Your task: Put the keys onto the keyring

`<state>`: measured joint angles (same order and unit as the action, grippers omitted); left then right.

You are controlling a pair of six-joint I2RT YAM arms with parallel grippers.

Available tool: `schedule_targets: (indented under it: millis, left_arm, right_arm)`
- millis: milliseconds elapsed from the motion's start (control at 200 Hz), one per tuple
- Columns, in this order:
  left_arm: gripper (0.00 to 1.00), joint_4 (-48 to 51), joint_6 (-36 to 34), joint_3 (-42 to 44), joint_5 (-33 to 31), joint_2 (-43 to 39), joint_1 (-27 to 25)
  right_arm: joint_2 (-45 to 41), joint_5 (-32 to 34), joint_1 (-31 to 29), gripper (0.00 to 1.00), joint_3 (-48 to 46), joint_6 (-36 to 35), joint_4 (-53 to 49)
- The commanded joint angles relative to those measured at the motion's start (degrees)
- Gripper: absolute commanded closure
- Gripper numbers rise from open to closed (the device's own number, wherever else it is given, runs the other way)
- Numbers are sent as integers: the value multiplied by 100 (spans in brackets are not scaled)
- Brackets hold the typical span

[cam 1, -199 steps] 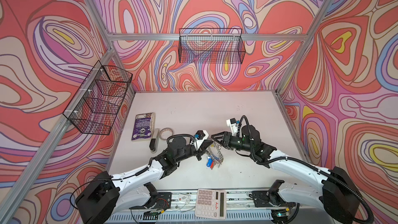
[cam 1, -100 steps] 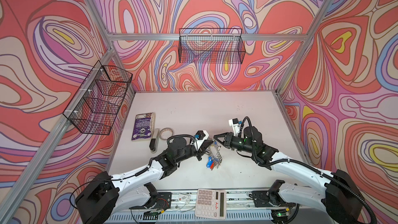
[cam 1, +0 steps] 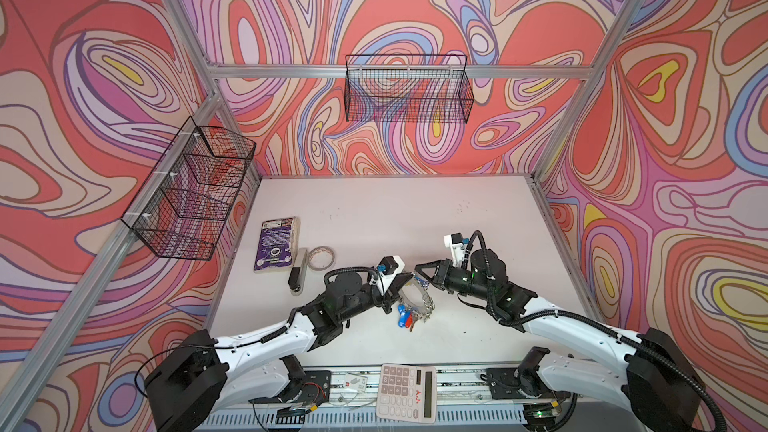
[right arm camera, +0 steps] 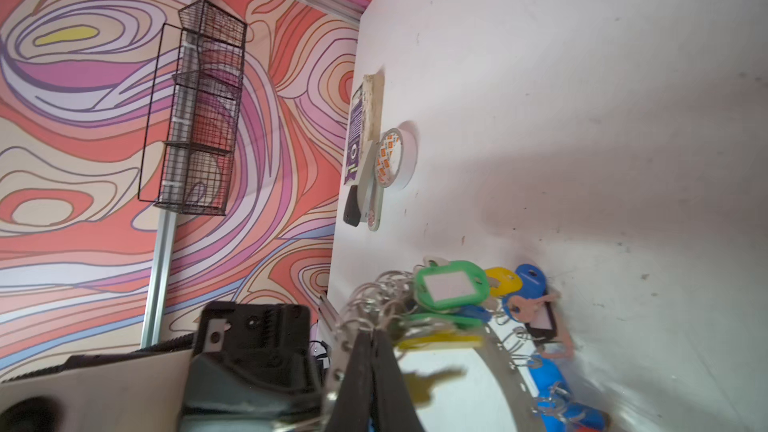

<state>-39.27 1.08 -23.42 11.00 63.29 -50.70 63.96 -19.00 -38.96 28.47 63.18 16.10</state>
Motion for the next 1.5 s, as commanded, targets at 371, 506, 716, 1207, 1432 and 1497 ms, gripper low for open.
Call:
schedule_targets:
  millis: [371,506,716,1207,1432,1497]
  left_arm:
    - [100,-2001,183,92,-365,179,-122]
    - [100,-2432,436,129,-238,440,-121]
    - [100,-3346,834,228,-56,875,-116]
    - [100,-3584,1202,109,166,1054,-49]
    - [100,-3588,1436,-2,371,1089,105]
    - [100,-3585,1512,-14,380,1107,133]
  right_arm:
    - [-520,244,447,76,-162,-295,-705]
    - [-952,165,811,66,200,-1249,-977]
    - [-800,-1153,811,65,539,-2467,-176]
    - [-439,-2398,811,73,-77,-1901,1728]
    - [-440,-2507,811,84,-285,-1694,2203]
    - [-405,-2532,809,89,-312,-1640,2299]
